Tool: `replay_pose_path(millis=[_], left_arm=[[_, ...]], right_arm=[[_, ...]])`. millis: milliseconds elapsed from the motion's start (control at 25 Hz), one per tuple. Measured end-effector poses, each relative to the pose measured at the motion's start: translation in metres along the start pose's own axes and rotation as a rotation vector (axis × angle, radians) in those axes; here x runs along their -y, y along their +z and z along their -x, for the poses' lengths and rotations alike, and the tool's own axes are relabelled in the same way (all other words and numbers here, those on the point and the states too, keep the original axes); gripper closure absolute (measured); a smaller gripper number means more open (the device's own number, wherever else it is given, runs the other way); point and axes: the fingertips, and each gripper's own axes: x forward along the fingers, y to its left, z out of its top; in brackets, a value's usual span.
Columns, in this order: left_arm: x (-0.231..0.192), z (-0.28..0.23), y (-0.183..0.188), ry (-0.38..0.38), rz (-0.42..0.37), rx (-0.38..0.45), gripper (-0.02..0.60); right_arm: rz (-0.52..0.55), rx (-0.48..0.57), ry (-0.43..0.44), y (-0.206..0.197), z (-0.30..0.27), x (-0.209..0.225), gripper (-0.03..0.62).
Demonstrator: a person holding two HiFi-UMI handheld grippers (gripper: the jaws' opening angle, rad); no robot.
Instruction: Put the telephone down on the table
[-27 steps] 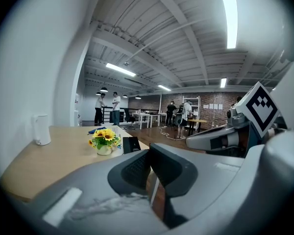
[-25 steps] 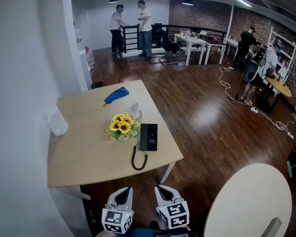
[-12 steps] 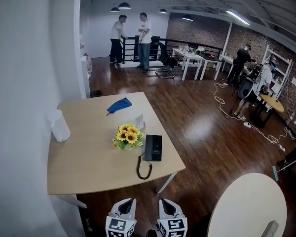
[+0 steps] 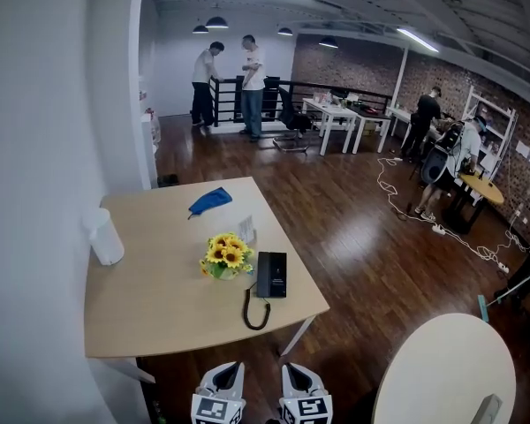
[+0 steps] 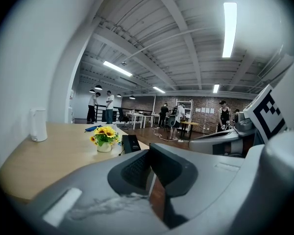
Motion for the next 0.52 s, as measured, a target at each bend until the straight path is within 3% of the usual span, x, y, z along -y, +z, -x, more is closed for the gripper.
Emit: replay_pose_path(millis=[520], left_arm=[[0.0043,-0.0031,0.0000,0.007,-0.012,-0.005,0.568]], right_arm=[[-0.003,0.021,0.002,0.0050,0.0006,0.0077,0.603]])
